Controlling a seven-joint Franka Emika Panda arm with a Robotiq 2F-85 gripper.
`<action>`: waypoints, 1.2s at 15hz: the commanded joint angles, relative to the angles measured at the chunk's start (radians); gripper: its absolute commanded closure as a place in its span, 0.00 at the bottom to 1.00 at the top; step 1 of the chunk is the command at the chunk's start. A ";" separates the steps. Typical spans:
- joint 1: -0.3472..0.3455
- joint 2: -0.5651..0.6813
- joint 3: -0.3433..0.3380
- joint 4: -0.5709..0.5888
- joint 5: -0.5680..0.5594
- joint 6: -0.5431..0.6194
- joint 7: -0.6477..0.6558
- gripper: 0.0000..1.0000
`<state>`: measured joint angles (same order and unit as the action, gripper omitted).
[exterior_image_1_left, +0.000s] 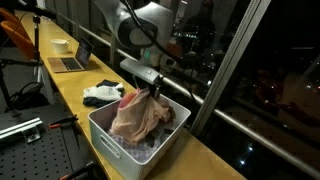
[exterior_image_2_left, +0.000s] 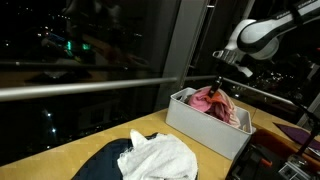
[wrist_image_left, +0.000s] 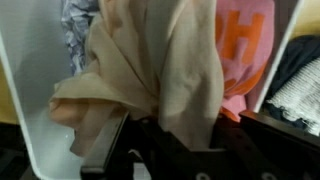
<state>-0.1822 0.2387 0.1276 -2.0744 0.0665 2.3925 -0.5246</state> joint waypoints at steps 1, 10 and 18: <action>0.087 -0.162 -0.036 0.018 -0.094 -0.116 0.079 0.97; 0.302 -0.313 0.054 0.296 -0.335 -0.424 0.236 0.97; 0.526 -0.139 0.240 0.637 -0.236 -0.682 0.426 0.97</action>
<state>0.2842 -0.0080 0.3174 -1.5931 -0.1811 1.7910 -0.1775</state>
